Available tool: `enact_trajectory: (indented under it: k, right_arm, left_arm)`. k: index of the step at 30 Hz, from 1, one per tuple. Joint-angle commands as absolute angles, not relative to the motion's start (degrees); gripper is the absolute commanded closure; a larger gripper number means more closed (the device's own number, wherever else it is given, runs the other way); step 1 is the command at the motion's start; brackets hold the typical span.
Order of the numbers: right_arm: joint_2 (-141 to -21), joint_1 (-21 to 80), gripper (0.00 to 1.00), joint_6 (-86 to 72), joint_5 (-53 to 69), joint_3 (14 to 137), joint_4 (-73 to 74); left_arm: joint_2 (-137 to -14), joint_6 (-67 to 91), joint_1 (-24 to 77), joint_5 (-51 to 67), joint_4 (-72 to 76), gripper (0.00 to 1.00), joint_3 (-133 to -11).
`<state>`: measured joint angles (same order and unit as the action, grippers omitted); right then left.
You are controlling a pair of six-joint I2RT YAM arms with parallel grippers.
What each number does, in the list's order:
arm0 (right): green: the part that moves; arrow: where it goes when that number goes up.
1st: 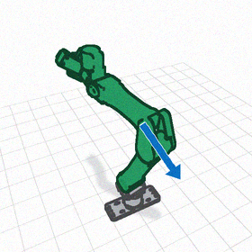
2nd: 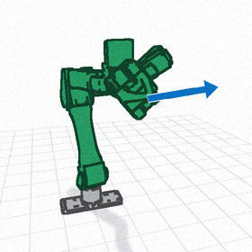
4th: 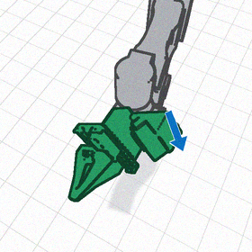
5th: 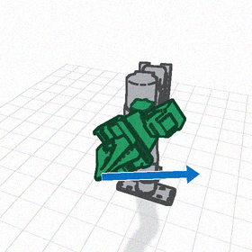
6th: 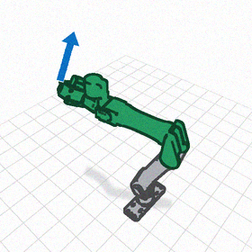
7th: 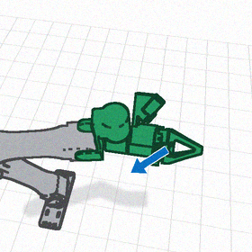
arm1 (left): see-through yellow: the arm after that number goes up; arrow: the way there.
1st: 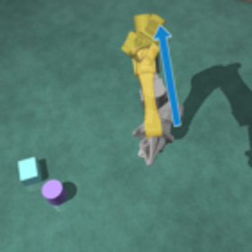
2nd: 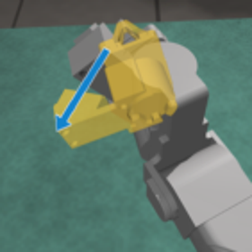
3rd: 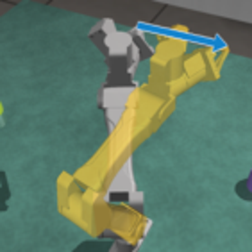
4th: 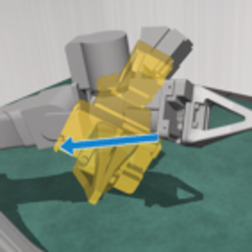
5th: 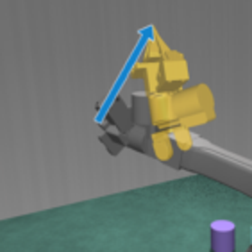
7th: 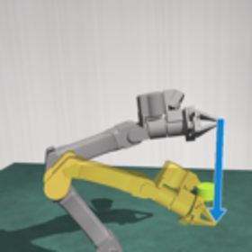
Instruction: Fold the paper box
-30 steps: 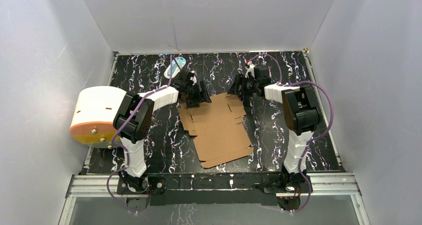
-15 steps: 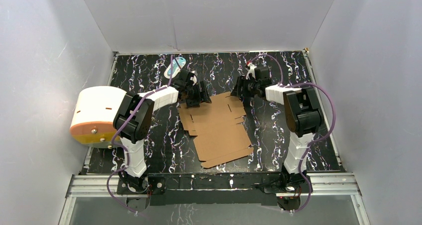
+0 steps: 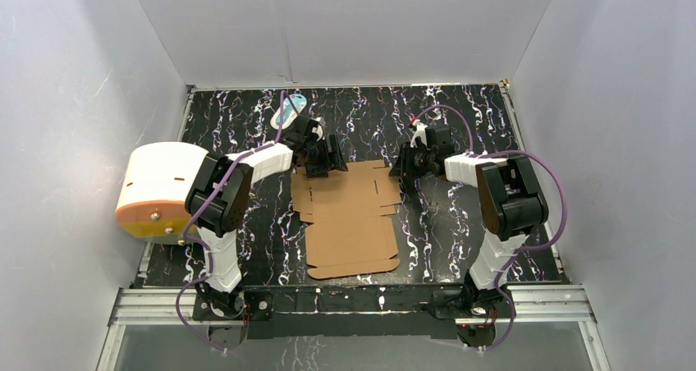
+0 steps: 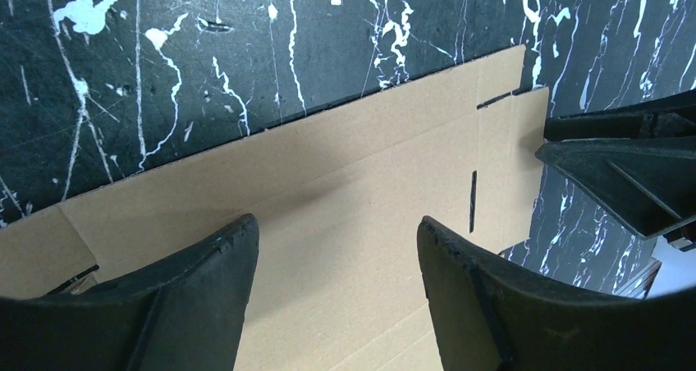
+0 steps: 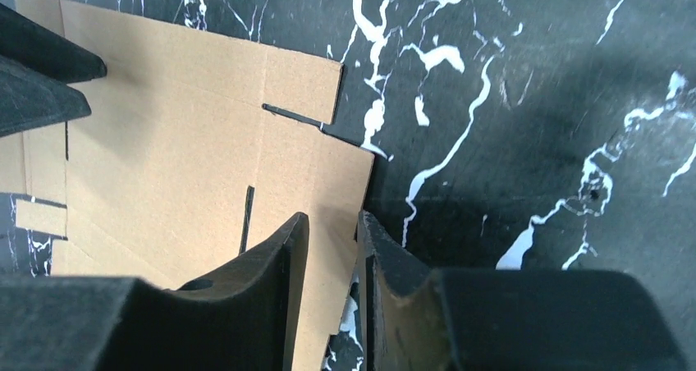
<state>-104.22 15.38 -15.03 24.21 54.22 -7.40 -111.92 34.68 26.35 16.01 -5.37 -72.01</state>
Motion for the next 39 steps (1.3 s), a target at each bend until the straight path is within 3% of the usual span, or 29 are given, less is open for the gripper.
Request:
enact_trajectory:
  k: [1, 13, 39]
  right_arm:
    - [-100.2, 17.6, 0.65, -16.5, 28.8, 53.3, -5.6]
    - [-96.7, 21.9, 0.71, -21.1, 29.8, 53.8, -6.1]
    - [-101.3, 29.9, 0.66, -23.0, 20.4, 60.1, -7.0]
  left_arm:
    - [-110.4, 34.6, 26.8, 17.9, -7.7, 0.31, -68.7]
    - [-109.2, 36.7, 27.7, 17.6, -5.0, 0.31, -64.3]
    - [-108.1, 38.2, 27.8, 18.5, -2.7, 0.31, -62.5]
